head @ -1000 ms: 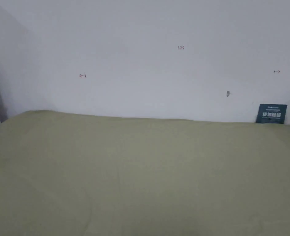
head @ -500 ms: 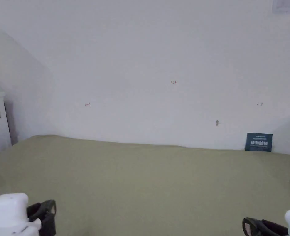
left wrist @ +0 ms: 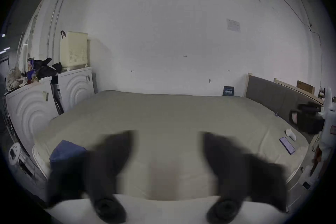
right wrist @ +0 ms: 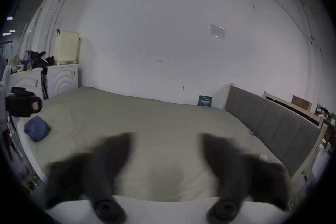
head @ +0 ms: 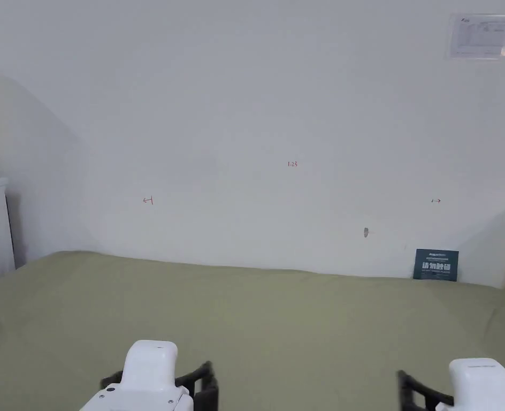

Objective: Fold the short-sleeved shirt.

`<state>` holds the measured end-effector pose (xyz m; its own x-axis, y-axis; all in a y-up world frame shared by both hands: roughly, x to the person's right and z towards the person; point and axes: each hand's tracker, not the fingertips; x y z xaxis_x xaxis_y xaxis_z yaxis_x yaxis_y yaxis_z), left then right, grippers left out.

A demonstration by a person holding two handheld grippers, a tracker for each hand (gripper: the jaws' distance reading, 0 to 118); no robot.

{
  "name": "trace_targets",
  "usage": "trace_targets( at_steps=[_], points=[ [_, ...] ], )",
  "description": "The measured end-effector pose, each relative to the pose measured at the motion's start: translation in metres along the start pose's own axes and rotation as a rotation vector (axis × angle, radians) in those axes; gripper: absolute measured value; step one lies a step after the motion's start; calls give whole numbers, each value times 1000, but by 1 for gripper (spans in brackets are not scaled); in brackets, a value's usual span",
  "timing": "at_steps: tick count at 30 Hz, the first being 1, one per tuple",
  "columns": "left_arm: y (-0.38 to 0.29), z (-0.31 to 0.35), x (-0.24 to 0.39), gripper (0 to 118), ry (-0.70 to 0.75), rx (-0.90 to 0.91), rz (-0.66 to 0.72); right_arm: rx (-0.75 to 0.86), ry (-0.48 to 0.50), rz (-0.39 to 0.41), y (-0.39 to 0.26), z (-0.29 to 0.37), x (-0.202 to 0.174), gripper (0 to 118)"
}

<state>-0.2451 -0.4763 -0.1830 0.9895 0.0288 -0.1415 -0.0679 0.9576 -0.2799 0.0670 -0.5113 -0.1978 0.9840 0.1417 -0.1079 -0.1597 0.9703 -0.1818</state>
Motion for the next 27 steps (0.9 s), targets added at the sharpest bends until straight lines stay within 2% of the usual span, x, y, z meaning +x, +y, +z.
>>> trace_targets(
  at_steps=[1,3,7,10,13,18,19,22,27],
  points=[
    [-1,1,0,118,11,22,7,-3,3,-12,-1,-4,1,116],
    [1,11,-4,118,-9,100,22,53,23,-40,8,-4,1,117],
    [7,9,-4,118,10,98,-11,41,-35,-22,11,-11,-1,117],
    [8,10,-7,118,9,109,5,14,-56,-69,17,-20,3,117],
    [9,10,-6,118,-4,114,19,47,-19,-121,7,-14,7,118],
    [8,7,-6,118,10,91,0,70,-53,-113,8,-12,8,118],
    [7,7,-6,118,8,84,4,114,-52,-126,2,-6,6,118],
    [7,9,-9,118,8,92,11,131,-2,-123,9,-4,9,118],
    [10,9,-14,118,20,91,20,154,-82,-61,10,0,-3,118]
  ],
)
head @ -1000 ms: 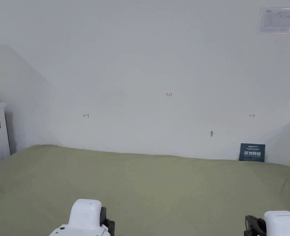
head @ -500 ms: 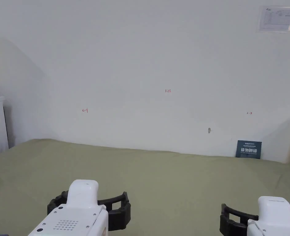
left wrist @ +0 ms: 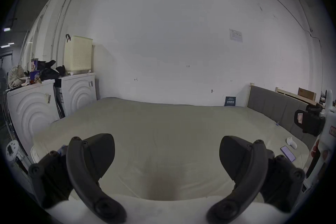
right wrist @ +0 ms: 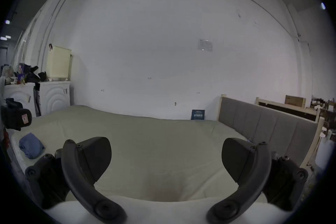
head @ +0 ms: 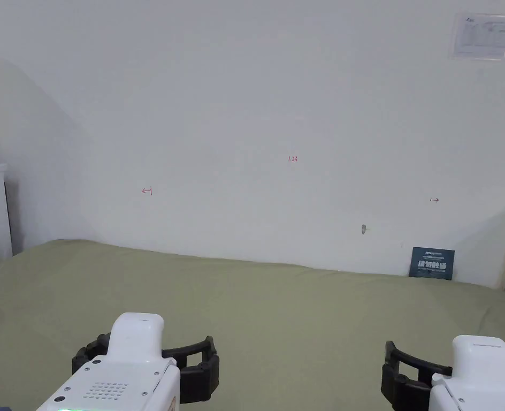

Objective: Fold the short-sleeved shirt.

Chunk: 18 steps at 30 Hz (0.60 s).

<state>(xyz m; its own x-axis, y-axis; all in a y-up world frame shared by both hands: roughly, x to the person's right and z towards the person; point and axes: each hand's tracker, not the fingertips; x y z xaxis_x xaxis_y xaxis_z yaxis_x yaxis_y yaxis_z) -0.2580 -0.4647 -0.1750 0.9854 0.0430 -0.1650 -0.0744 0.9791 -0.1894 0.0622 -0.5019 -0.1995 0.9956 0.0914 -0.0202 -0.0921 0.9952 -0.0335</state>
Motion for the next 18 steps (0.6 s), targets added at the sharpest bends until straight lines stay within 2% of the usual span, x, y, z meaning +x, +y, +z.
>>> trace_targets(
  at_steps=[3,7,13,18],
  points=[
    [2,0,-2,118,-7,-1,9,-6,-13,10,1,-1,-2,118],
    [3,0,-3,118,-8,-7,15,-14,27,2,1,1,0,118],
    [7,1,-2,118,-10,-2,9,-8,-39,15,2,-1,-6,118],
    [8,3,-2,118,-28,6,22,-16,-12,-53,2,-6,0,118]
  ],
)
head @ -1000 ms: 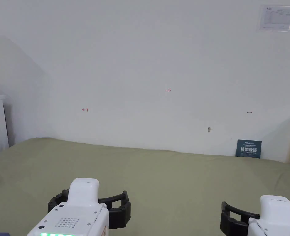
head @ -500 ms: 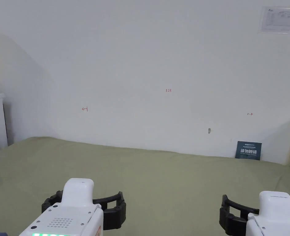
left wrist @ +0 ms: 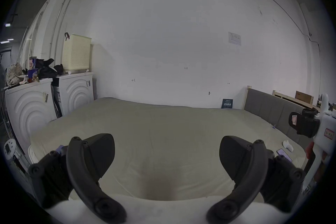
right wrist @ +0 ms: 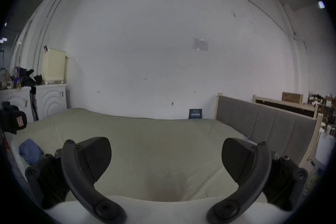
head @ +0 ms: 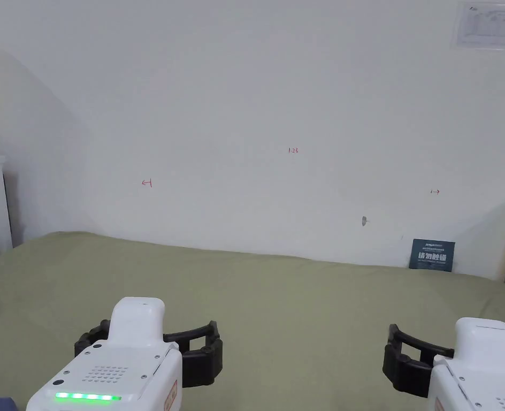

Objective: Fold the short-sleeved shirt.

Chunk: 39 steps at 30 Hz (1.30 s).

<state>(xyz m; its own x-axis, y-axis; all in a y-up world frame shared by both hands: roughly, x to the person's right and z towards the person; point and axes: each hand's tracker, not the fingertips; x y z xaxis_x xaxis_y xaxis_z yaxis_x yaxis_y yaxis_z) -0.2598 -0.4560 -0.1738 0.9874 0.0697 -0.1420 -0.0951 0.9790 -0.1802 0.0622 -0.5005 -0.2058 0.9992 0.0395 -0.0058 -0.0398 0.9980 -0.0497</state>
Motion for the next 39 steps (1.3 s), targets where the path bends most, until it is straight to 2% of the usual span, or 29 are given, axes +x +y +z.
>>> trace_targets(
  at_steps=[1,2,7,11,14,17,20,23,26,30,39],
  points=[
    [-1,0,0,118,1,-1,-4,-17,26,-19,0,-2,2,118],
    [-1,-1,1,118,5,-1,-9,-37,45,-5,0,-4,4,118],
    [-5,-3,0,118,6,-21,1,-35,61,11,-1,-6,9,118],
    [-7,-6,-1,118,15,-29,2,-33,106,-76,8,0,18,118],
    [-6,-7,-2,118,16,-34,7,-64,78,-61,18,1,17,118],
    [-1,-7,-2,118,11,-30,9,-95,11,4,26,0,13,118],
    [4,-6,1,118,12,-18,-1,-90,5,26,28,-3,10,118],
    [8,-6,2,118,11,-14,-5,-103,99,-33,31,-2,13,118],
    [10,-6,2,118,9,-9,-4,-103,111,-61,34,-2,13,118],
    [13,-8,2,118,15,-9,-15,-92,89,-47,40,-2,9,118],
    [14,-13,2,118,12,-20,-4,-80,121,-54,46,-1,8,118]
  ],
)
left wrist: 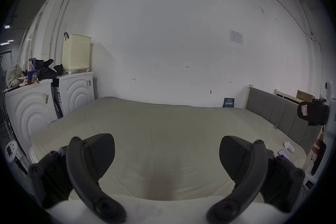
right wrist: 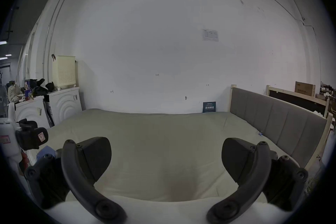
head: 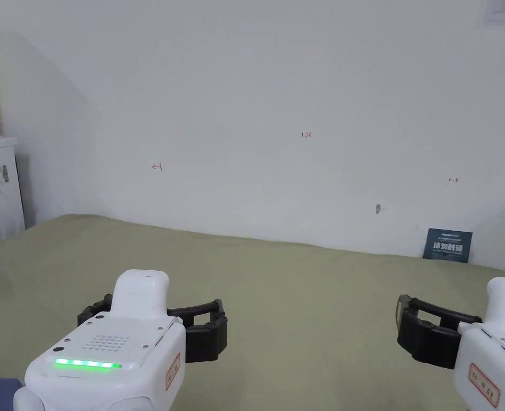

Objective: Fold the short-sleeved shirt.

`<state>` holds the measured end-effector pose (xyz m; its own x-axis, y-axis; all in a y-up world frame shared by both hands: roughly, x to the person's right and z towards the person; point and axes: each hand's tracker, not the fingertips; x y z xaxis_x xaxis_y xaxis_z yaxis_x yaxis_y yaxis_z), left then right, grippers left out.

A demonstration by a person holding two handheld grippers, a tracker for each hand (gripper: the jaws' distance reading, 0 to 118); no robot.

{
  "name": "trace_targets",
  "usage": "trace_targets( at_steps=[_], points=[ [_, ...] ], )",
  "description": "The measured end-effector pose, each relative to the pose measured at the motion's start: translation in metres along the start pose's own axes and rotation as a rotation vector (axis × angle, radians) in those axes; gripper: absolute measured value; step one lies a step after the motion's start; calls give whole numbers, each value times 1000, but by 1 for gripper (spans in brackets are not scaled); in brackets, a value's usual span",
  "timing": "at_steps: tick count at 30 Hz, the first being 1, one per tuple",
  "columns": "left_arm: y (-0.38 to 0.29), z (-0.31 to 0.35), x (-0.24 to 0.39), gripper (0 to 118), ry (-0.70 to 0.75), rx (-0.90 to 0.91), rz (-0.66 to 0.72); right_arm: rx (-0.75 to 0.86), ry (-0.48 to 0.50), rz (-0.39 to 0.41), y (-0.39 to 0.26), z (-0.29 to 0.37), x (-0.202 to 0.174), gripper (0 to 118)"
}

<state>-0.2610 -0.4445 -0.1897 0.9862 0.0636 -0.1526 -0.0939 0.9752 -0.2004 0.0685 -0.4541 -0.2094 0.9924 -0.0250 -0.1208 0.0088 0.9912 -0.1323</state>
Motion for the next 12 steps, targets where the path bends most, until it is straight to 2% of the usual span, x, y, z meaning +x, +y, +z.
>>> trace_targets(
  at_steps=[4,8,12],
  points=[
    [0,-2,1,118,-7,2,-1,-24,-58,-8,-2,-6,2,118],
    [1,-3,3,118,-7,3,-6,-40,-5,-93,-8,-9,11,118],
    [0,-5,2,118,-5,-3,-2,-33,14,-49,-15,-10,7,118]
  ],
)
